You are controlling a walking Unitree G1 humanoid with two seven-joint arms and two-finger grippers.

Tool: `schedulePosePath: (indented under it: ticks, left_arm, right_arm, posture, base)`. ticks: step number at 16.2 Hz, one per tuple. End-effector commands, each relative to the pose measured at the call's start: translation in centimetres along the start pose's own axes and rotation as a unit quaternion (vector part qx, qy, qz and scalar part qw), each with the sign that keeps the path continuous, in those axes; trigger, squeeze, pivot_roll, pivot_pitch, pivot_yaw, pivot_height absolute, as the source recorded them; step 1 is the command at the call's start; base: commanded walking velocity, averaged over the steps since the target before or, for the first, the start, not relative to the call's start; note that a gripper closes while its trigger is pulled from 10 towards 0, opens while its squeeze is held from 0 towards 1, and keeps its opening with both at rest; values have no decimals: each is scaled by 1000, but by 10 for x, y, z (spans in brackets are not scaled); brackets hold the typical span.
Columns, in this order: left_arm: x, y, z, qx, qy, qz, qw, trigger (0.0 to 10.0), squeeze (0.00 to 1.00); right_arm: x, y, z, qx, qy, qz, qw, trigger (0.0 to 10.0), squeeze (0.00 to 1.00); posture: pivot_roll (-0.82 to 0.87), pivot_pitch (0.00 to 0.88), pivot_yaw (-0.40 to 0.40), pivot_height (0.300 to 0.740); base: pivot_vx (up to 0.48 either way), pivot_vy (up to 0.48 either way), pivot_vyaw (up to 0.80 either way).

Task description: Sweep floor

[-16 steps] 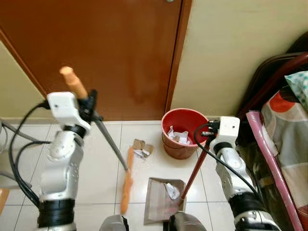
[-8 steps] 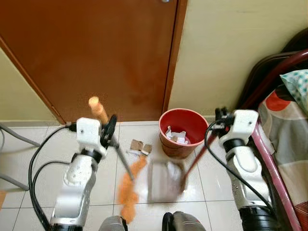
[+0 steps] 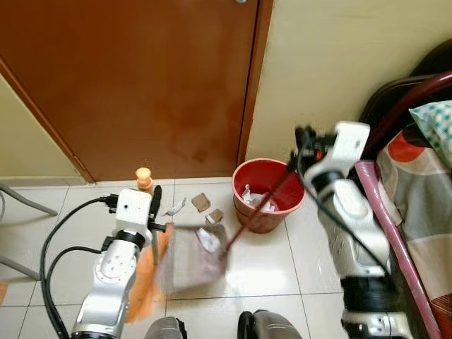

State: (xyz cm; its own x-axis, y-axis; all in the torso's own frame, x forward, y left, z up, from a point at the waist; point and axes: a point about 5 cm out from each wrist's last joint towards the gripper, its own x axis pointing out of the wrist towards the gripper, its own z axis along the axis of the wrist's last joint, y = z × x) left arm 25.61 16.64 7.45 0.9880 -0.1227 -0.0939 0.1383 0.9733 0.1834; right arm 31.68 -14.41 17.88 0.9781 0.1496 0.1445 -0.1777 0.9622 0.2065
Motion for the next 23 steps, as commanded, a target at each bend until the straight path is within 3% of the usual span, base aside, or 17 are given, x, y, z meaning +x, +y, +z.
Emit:
schedulePosePath:
  ticks: [1, 4, 8, 10, 12, 13, 16, 18, 19, 21, 23]
  left_arm:
    - [-1, -2, -6, 4, 12, 0, 1000, 10000, 0]
    - [2, -5, -7, 0, 11, -2, 1000, 10000, 0]
    - [6, -8, -6, -1, 7, -8, 1000, 10000, 0]
    - [7, -8, -6, -1, 6, -9, 1000, 10000, 0]
    - [7, -8, -7, -1, 5, -11, 1000, 10000, 0]
    - [7, -8, -7, -1, 6, -12, 1000, 10000, 0]
    - [7, -9, -8, -1, 8, -15, 1000, 10000, 0]
    - [9, -10, -7, -1, 7, -17, 1000, 10000, 0]
    - [10, -11, -7, -1, 6, -19, 1000, 10000, 0]
    - [10, -12, -6, 0, 5, -20, 1000, 10000, 0]
    - [9, -11, -7, 0, 7, -19, 1000, 10000, 0]
  right_arm:
    - [3, 1, 31, 0, -56, 7, 998, 10000, 0]
    - [9, -6, 72, 8, -103, 11, 995, 10000, 0]
    - [17, -22, 118, -16, -165, 6, 986, 10000, 0]
    - [18, -32, 138, -45, -192, -4, 980, 10000, 0]
    - [18, -53, 159, -102, -214, -23, 971, 10000, 0]
    - [15, -60, 168, -153, -222, -28, 963, 10000, 0]
    - [14, -62, 167, -210, -218, -20, 953, 10000, 0]
    - [14, -55, 158, -281, -212, 11, 936, 10000, 0]
    - [15, -41, 133, -329, -191, 58, 923, 10000, 0]
    - [13, -30, 110, -324, -172, 85, 926, 10000, 0]
    - [6, -10, 81, -339, -140, 154, 918, 10000, 0]
  posture:
    - [-31, 67, -34, 740]
    - [-37, 65, -34, 740]
    - [-51, 58, -25, 740]
    - [-51, 57, -22, 740]
    - [-51, 56, -21, 740]
    - [-55, 60, -18, 740]
    - [-58, 60, -17, 740]
    - [-58, 60, -17, 740]
    - [-61, 62, -15, 740]
    - [-56, 65, -18, 740]
    - [-56, 67, -19, 740]
  base:
    - [0, 0, 0]
    - [0, 0, 0]
    - [0, 0, 0]
    - [0, 0, 0]
    - [0, 0, 0]
    - [0, 0, 0]
    - [0, 0, 0]
    - [0, 0, 0]
    - [0, 0, 0]
    - [0, 0, 0]
    - [0, 0, 0]
